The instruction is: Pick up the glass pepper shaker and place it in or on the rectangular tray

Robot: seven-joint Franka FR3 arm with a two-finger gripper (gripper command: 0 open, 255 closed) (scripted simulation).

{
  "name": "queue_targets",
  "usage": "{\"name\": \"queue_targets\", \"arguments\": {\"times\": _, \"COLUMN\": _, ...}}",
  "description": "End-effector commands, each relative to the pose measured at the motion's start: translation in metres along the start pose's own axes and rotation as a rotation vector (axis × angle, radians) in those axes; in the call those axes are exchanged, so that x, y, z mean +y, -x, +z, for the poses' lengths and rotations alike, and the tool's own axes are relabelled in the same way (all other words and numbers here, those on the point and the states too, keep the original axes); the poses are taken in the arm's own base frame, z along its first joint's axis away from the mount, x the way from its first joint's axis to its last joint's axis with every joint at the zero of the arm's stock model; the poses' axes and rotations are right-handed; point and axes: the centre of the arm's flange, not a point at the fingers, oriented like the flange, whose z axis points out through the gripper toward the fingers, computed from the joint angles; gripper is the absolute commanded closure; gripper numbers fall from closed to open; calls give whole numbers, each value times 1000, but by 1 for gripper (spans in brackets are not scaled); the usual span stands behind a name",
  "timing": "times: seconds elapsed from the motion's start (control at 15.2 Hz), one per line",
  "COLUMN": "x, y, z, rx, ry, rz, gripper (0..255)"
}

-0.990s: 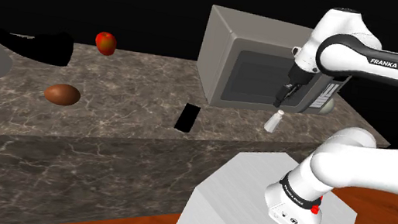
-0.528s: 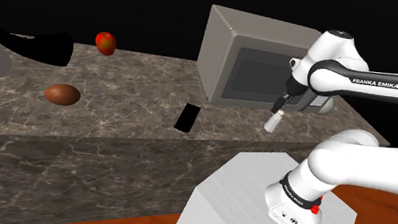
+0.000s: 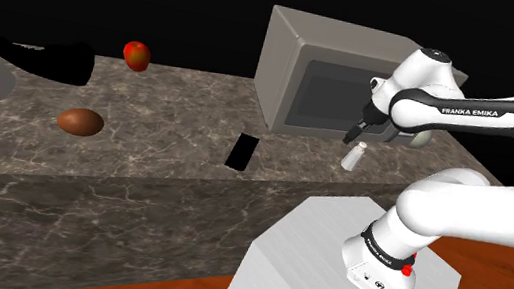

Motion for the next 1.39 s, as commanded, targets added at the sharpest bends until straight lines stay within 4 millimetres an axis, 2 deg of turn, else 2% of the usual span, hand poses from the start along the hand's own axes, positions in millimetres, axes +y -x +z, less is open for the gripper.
{"name": "queue_targets", "arguments": {"times": 0.0, "x": -7, "y": 21, "z": 17, "rx": -160, "ry": -55, "rz": 5, "gripper": 0}}
{"name": "queue_targets", "arguments": {"times": 0.26, "x": -7, "y": 21, "z": 17, "rx": -160, "ry": -55, "rz": 5, "gripper": 0}}
{"name": "queue_targets", "arguments": {"times": 0.33, "x": -7, "y": 21, "z": 17, "rx": -160, "ry": -55, "rz": 5, "gripper": 255}}
{"name": "queue_targets", "arguments": {"times": 0.92, "x": -7, "y": 21, "z": 17, "rx": -160, "ry": -55, "rz": 5, "gripper": 255}}
{"name": "queue_targets", "arguments": {"times": 1.32, "x": -2, "y": 15, "z": -13, "rx": -160, "ry": -55, "rz": 5, "gripper": 255}}
